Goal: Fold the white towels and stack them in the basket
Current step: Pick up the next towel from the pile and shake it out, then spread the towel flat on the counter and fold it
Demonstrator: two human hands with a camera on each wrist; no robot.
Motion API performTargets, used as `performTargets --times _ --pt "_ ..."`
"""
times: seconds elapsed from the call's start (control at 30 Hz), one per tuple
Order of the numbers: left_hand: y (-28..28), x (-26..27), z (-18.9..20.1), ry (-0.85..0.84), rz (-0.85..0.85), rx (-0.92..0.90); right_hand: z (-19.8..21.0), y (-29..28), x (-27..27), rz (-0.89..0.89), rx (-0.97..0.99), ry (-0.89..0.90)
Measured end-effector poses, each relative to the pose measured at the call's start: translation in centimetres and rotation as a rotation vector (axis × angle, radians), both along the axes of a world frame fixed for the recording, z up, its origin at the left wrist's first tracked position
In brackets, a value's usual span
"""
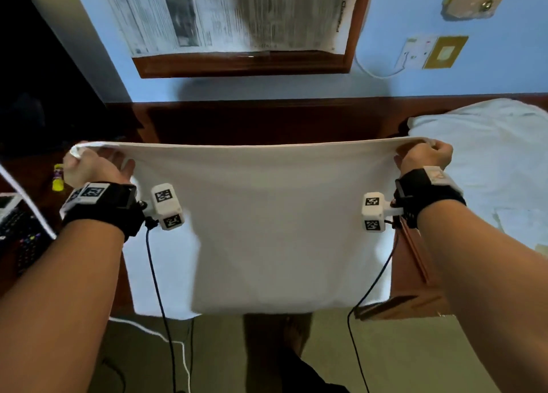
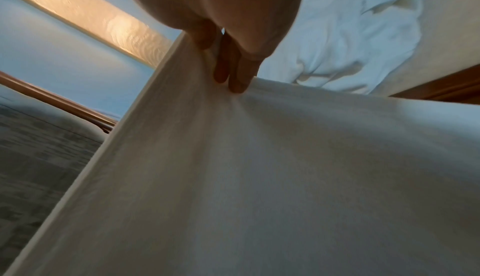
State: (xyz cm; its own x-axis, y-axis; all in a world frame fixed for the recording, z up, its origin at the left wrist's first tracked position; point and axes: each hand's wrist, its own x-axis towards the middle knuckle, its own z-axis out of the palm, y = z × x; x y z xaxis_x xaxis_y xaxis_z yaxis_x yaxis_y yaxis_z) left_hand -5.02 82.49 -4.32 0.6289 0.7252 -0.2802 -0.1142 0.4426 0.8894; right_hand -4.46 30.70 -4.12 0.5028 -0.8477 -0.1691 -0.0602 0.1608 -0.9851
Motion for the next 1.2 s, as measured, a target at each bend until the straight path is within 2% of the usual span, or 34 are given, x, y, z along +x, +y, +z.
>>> performTargets --times 0.13,0.2,0.27,0.33,0.37,0.43,0.5,0.57,0.6,0.7,0.83,0.9,1.0,1.07,1.1,1.2 --pt "-0.5 7.9 -0.3 0.035 -0.052 0.011 -1.3 -0.7 8.6 0.041 -0.026 -0.019" --pt "-0.9 11.5 -1.5 0.042 -0.142 -0.003 -3.5 -1.4 12.6 0.084 -0.110 0.006" --pt "-2.1 13.7 -3.3 0.138 -0.280 0.030 -6.4 -1.6 14.9 0.203 -0.249 0.099" --pt "-3.4 14.5 -7.0 0.329 -0.414 0.140 -10.2 -1.0 14.8 0.439 -0.349 0.223" --pt "-4.0 13.9 -9.5 0.434 -0.505 0.260 -12.5 -0.5 14.0 0.581 -0.397 0.311" --pt "-4.8 11.0 -15.4 0.668 -0.712 0.622 -17.3 0.5 10.8 0.861 -0.576 0.555" --pt "-5.0 6.7 -21.0 0.946 -1.060 0.972 -21.5 1.1 6.4 1.123 -0.783 0.792" --pt "-5.0 2.4 -24.0 1.193 -1.346 1.211 -24.1 1.2 2.0 1.310 -0.906 1.028" --pt "-5.0 0.8 -24.5 1.259 -1.415 1.262 -24.9 1.0 0.5 1.362 -0.925 1.115" --pt "-4.8 -0.7 -24.4 1.296 -1.409 1.336 -24.9 0.7 -0.1 1.425 -0.951 1.185" --pt "-4.5 3.6 -24.9 1.275 -1.339 1.406 -25.3 1.0 5.9 1.423 -0.996 1.169" --pt "-4.3 6.5 -25.0 1.222 -1.330 1.416 -25.7 1.1 9.4 1.405 -0.995 1.141" --pt "-3.8 9.2 -24.7 1.034 -1.243 1.273 -26.0 1.0 12.0 1.367 -0.974 1.129" --pt "-3.9 7.9 -24.2 0.940 -1.201 1.222 -26.0 1.5 10.9 1.329 -0.989 1.118" --pt "-4.1 6.4 -24.0 0.945 -1.217 1.253 -25.8 1.9 9.4 1.310 -1.002 1.109" --pt "-4.7 0.2 -24.4 1.075 -1.360 1.406 -25.2 2.8 2.2 1.299 -0.962 1.116"
